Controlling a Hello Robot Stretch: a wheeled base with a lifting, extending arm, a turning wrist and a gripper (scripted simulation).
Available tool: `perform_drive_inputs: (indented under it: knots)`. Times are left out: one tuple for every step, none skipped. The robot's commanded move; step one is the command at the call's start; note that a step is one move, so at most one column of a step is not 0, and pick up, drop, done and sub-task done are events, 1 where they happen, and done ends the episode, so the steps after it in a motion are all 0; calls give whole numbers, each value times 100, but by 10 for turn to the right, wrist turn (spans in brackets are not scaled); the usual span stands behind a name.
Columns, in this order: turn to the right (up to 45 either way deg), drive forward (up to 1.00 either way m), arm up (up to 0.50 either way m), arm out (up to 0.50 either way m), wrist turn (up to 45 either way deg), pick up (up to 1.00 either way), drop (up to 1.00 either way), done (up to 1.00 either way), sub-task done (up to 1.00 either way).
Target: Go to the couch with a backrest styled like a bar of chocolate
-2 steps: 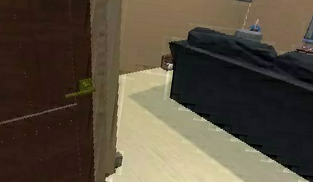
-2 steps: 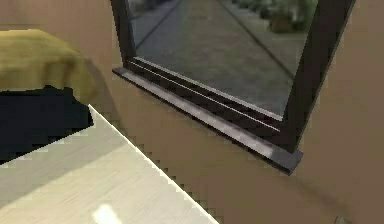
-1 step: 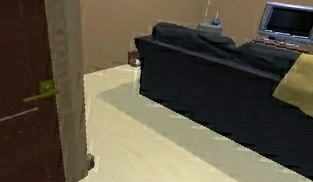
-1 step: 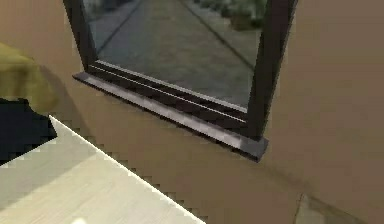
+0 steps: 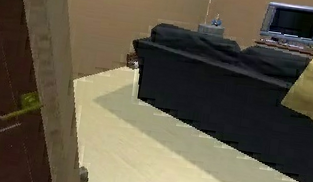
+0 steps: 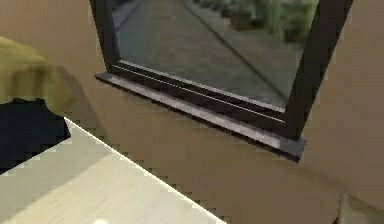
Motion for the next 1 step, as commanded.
perform_drive_inputs:
  knots:
    - [0, 90, 0, 0, 0, 0, 0, 0, 0]
